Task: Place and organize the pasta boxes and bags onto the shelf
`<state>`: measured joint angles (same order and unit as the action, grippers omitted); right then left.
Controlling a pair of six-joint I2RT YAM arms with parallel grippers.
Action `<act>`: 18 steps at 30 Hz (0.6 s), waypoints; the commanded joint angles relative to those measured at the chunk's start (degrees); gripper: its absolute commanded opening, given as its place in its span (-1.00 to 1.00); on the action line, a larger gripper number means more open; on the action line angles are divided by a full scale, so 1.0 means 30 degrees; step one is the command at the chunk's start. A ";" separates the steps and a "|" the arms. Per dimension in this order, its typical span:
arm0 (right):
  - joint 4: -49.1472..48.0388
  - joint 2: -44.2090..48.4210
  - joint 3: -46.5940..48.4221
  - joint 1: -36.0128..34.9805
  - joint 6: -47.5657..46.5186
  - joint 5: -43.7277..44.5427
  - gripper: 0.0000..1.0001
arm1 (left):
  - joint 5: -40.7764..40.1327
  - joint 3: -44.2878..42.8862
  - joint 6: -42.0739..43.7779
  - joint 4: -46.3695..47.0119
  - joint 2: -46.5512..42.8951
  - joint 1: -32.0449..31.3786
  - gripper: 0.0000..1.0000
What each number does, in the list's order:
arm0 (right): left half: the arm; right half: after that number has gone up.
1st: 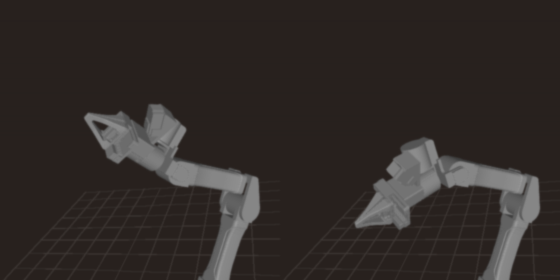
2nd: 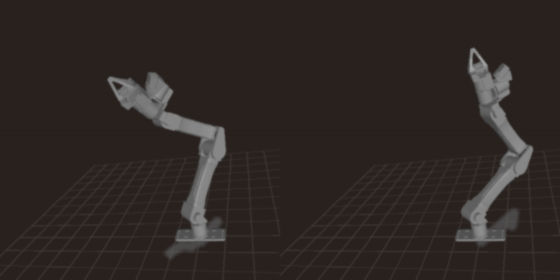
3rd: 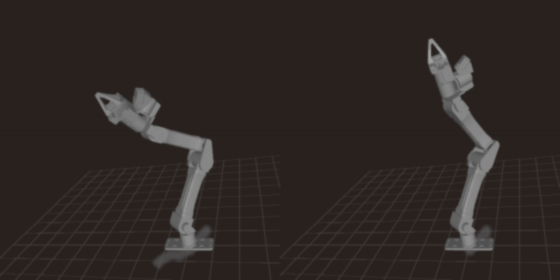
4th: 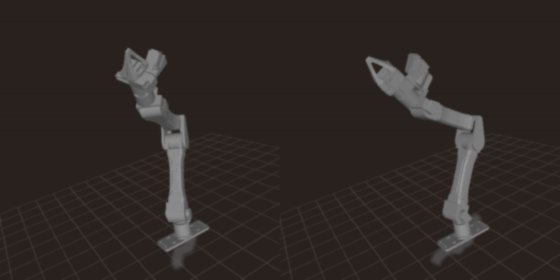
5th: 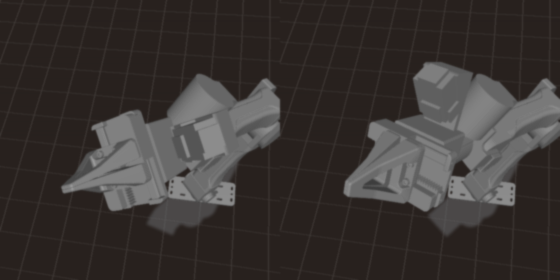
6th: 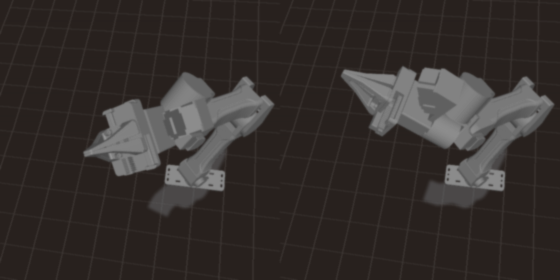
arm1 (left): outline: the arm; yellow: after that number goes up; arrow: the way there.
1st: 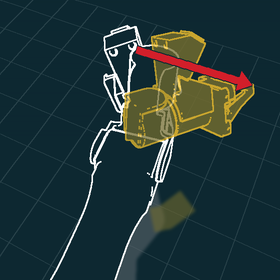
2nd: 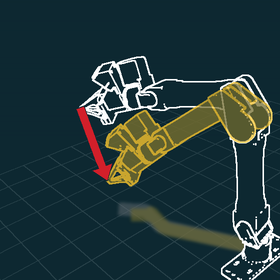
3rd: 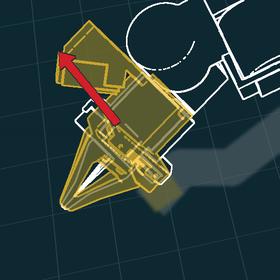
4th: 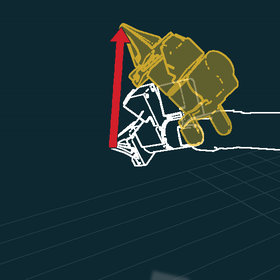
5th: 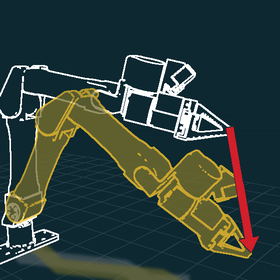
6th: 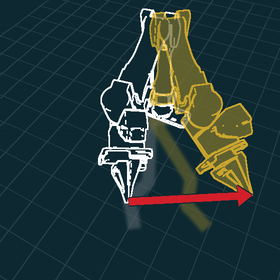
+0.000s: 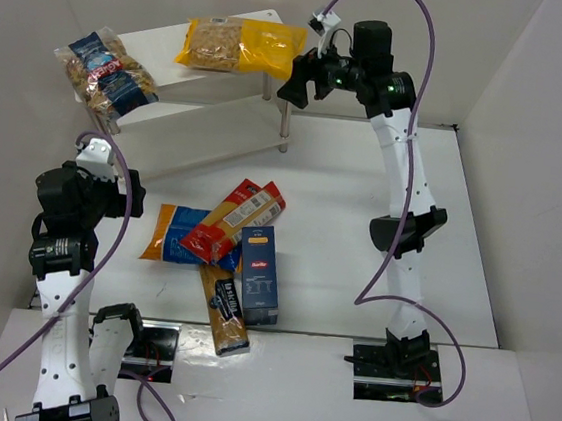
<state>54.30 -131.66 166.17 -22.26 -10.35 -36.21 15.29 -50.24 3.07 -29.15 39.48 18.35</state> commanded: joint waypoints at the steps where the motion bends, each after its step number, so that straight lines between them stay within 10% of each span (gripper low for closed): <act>1: 0.0004 -0.0263 0.1007 -0.0138 -0.0095 0.0963 0.85 | 0.0382 -0.0012 0.0324 0.0545 -0.0183 0.0153 0.99; 7: -0.0347 -0.0646 0.1417 -0.0314 0.0256 0.1170 0.69 | 0.0382 -0.0012 0.0324 0.0545 -0.0183 0.0153 0.99; 18: -0.0875 -0.1379 0.2033 -0.1134 0.0051 0.1785 -0.99 | 0.0382 -0.0012 0.0324 0.0545 -0.0007 0.0329 0.99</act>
<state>53.69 -135.04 169.56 -23.81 -10.09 -30.83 15.33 -50.24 3.07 -29.15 39.62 18.52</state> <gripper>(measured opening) 0.044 0.995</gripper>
